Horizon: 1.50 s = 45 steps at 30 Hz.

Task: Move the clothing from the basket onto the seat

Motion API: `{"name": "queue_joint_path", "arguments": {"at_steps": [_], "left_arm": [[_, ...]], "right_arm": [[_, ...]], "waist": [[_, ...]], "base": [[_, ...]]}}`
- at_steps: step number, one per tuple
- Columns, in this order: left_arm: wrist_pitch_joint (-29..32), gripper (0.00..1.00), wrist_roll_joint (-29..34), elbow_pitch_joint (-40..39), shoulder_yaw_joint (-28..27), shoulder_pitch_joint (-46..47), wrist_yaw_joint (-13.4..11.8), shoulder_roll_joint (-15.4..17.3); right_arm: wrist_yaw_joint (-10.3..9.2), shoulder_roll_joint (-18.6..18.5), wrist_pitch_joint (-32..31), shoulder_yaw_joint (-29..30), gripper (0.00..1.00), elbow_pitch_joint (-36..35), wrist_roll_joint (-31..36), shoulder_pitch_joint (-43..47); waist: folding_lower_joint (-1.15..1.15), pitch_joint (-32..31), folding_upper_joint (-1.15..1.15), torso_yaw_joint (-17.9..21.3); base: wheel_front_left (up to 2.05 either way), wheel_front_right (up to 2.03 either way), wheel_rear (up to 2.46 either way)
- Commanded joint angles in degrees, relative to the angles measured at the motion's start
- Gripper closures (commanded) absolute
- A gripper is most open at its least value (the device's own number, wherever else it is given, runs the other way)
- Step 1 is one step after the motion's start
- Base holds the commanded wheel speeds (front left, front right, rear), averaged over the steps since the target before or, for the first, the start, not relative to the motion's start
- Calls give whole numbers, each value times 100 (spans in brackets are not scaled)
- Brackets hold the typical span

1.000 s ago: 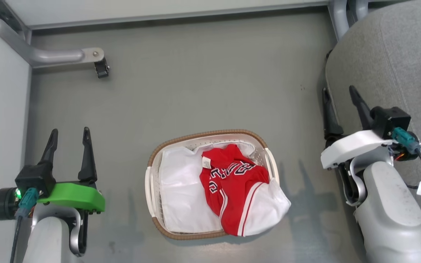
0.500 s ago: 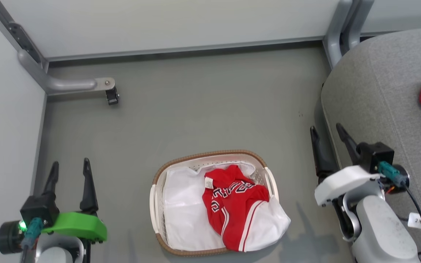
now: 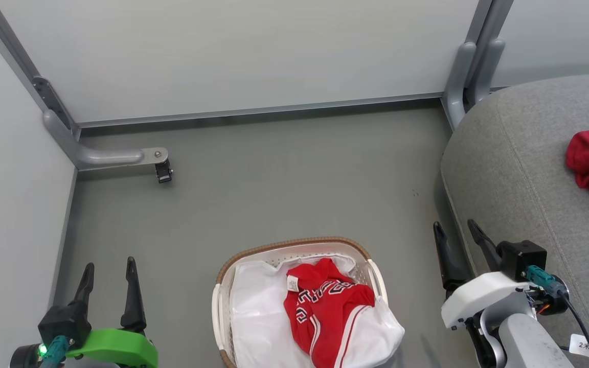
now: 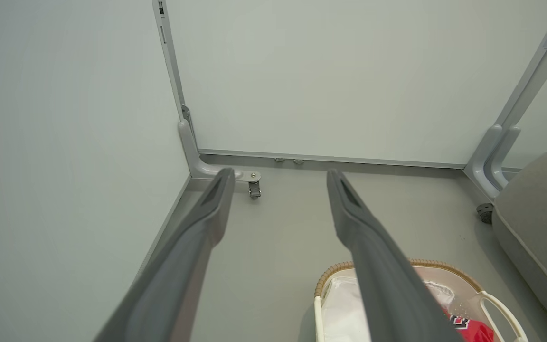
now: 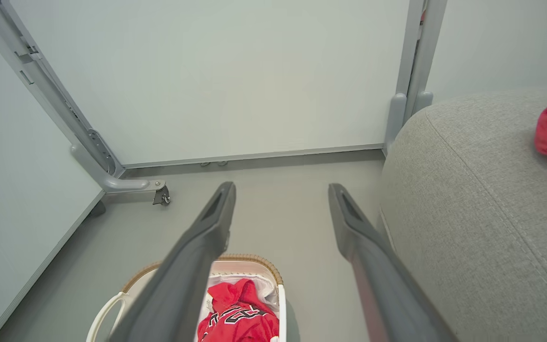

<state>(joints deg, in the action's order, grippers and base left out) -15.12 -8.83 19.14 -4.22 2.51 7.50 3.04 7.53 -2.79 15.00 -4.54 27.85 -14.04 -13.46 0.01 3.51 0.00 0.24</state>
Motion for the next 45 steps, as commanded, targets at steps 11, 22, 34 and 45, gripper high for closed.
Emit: {"name": "queue_joint_path", "arguments": {"at_steps": [11,22,34,45], "left_arm": [[-5,0,-199,-103,116,13,-2,-6],[-6,0,-280,86,903,685,-2,-4],[-5,0,-826,639,2180,1797,-3,273],[-5,0,-1600,1637,3631,3048,-3,601]], "right_arm": [[-8,-28,27,-59,0,-48,39,-118],[-8,-27,26,-104,0,-396,149,-724],[-8,-27,26,-26,0,-1098,214,-1783],[-8,-26,21,-64,0,-1732,47,-2429]], "waist": [[-1,119,0,42],[-1,1105,0,244],[-1,2549,0,555],[-1,3627,0,800]], "base": [[0,0,0],[0,0,0],[0,0,0],[0,0,0]]}}
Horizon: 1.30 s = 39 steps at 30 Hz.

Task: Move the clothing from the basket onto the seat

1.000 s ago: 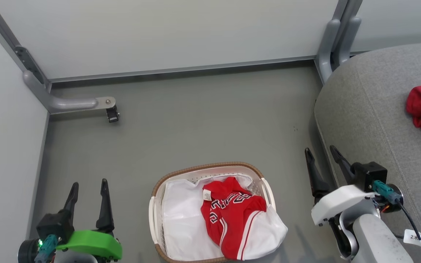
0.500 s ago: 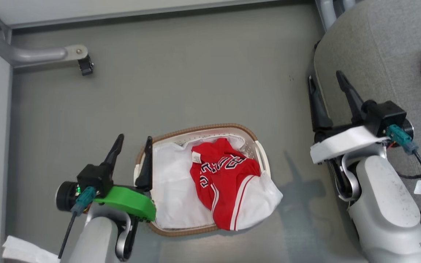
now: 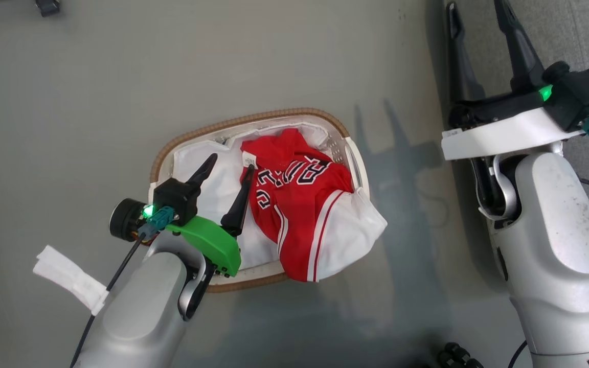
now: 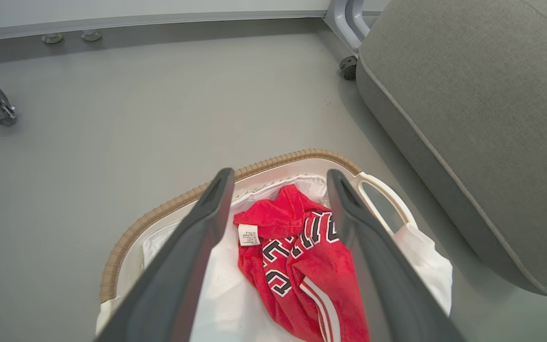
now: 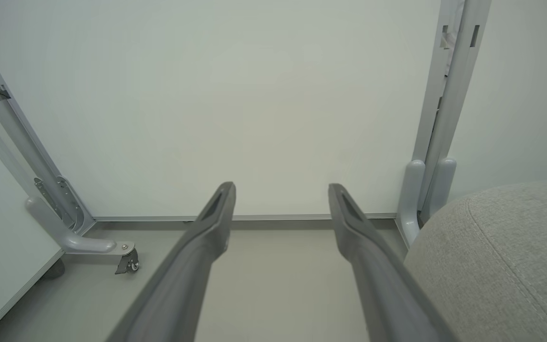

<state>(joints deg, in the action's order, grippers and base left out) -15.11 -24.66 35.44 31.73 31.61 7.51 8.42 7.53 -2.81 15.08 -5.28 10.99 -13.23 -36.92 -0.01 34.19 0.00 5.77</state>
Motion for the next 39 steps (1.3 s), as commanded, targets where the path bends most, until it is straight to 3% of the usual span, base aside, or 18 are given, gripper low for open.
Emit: {"name": "queue_joint_path", "arguments": {"at_steps": [1,12,21,29,39], "left_arm": [[-6,0,-124,85,166,256,-4,86],[-6,0,-1285,884,1934,1212,-4,346],[26,0,-2172,1390,3116,1862,-4,177],[8,0,-2660,1866,3754,2210,-4,-5],[65,0,-2657,2569,4074,2376,-4,-208]], "right_arm": [[-8,-23,13,14,0,-105,-63,-135],[-8,-20,13,7,0,-499,-149,-418],[-8,-22,13,35,0,-698,-141,-392],[-8,-22,13,30,0,-819,-109,-363],[-8,-22,13,62,0,-872,19,-250]], "waist": [[1,650,0,279],[1,1307,0,593],[1,1534,0,730],[1,1626,0,777],[1,1662,0,774]], "base": [[0,0,0],[0,0,0],[0,0,0],[0,0,0],[0,0,0]]}}
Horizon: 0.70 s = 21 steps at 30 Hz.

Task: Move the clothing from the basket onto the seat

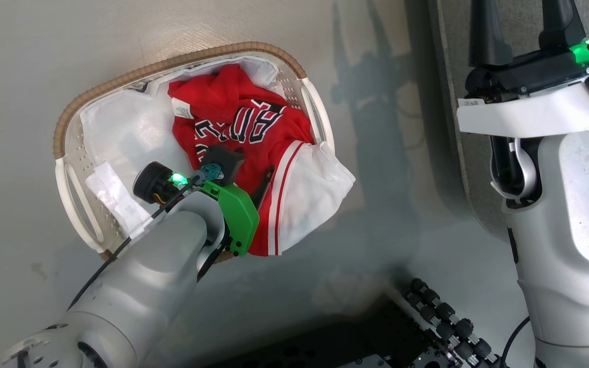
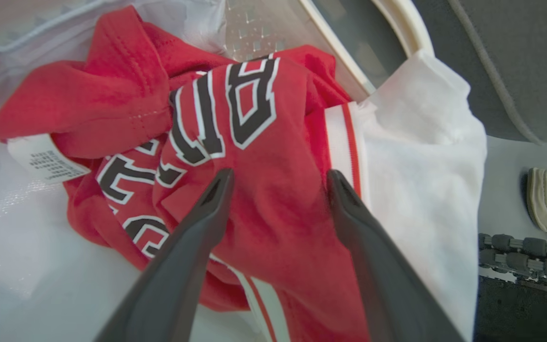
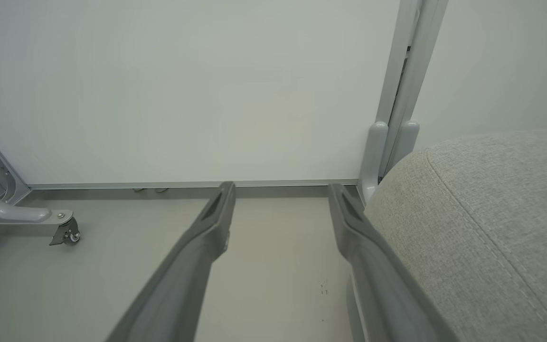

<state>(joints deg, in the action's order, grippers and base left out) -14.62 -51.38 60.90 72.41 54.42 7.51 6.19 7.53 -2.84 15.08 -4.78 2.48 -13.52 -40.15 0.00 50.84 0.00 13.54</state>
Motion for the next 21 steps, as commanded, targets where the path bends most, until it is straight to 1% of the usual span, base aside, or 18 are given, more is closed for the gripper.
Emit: {"name": "queue_joint_path", "arguments": {"at_steps": [1,6,11,17,21], "left_arm": [[20,0,41,80,21,104,-4,-9],[105,0,38,310,58,205,-4,-105],[539,0,-29,184,84,186,-4,-130],[1050,0,-152,-145,95,257,-4,18],[1242,0,-124,-309,97,290,-4,115]], "right_arm": [[-8,-18,13,20,0,-19,61,78],[-8,-18,13,-8,0,-18,71,76],[-8,-18,13,-67,0,-16,26,62],[-8,-19,13,-115,0,-5,-20,90],[-8,-19,13,-152,0,-4,-42,79]], "waist": [[0,-3,0,-8],[0,-2,0,-2],[0,3,0,25],[0,11,0,53],[0,28,0,83]], "base": [[0,0,0],[0,0,0],[0,0,0],[0,0,0],[0,0,0]]}}
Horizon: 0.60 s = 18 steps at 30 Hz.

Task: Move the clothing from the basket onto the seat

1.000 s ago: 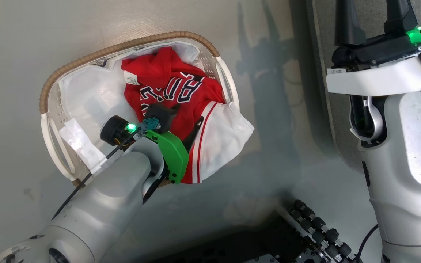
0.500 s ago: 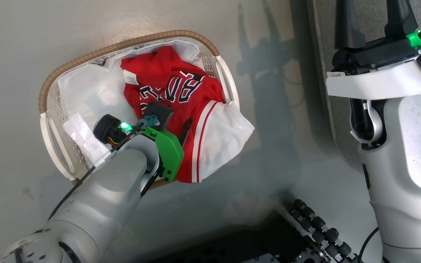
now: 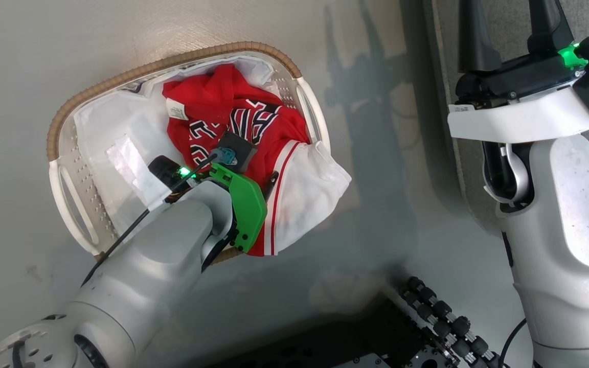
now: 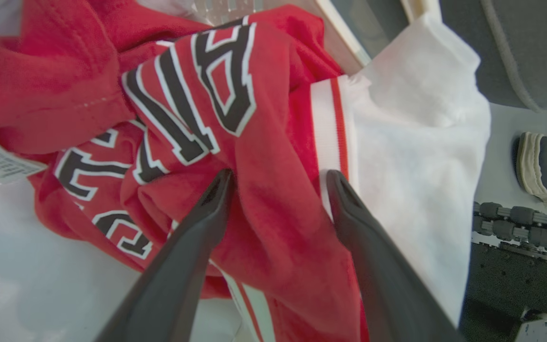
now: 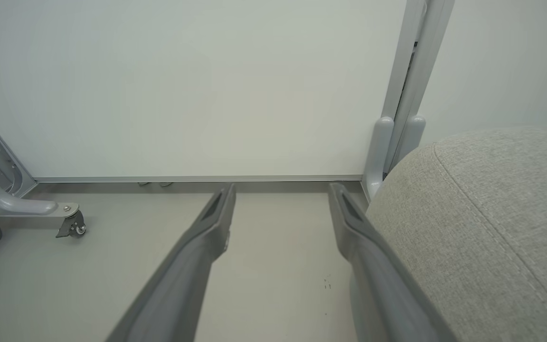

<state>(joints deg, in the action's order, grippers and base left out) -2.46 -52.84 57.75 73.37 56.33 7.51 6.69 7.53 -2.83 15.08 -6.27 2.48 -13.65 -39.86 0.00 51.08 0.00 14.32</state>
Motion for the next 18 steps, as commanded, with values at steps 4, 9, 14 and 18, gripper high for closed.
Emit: {"name": "queue_joint_path", "arguments": {"at_steps": [4,9,14,18], "left_arm": [[193,0,28,-74,0,83,-4,108],[306,0,119,-103,0,106,-4,154],[352,100,275,-139,1,76,-4,180],[349,100,371,-179,0,-5,-4,219]], "right_arm": [[-8,-20,13,-55,0,-17,-61,32],[-8,-19,13,-79,0,-46,-61,-22],[-8,-19,13,-94,0,-75,-71,-46],[-8,-20,13,-114,0,-54,-18,-55]], "waist": [[0,24,0,45],[0,66,0,86],[0,81,0,92],[0,48,0,59]], "base": [[0,0,0],[0,0,0],[0,0,0],[0,0,0]]}}
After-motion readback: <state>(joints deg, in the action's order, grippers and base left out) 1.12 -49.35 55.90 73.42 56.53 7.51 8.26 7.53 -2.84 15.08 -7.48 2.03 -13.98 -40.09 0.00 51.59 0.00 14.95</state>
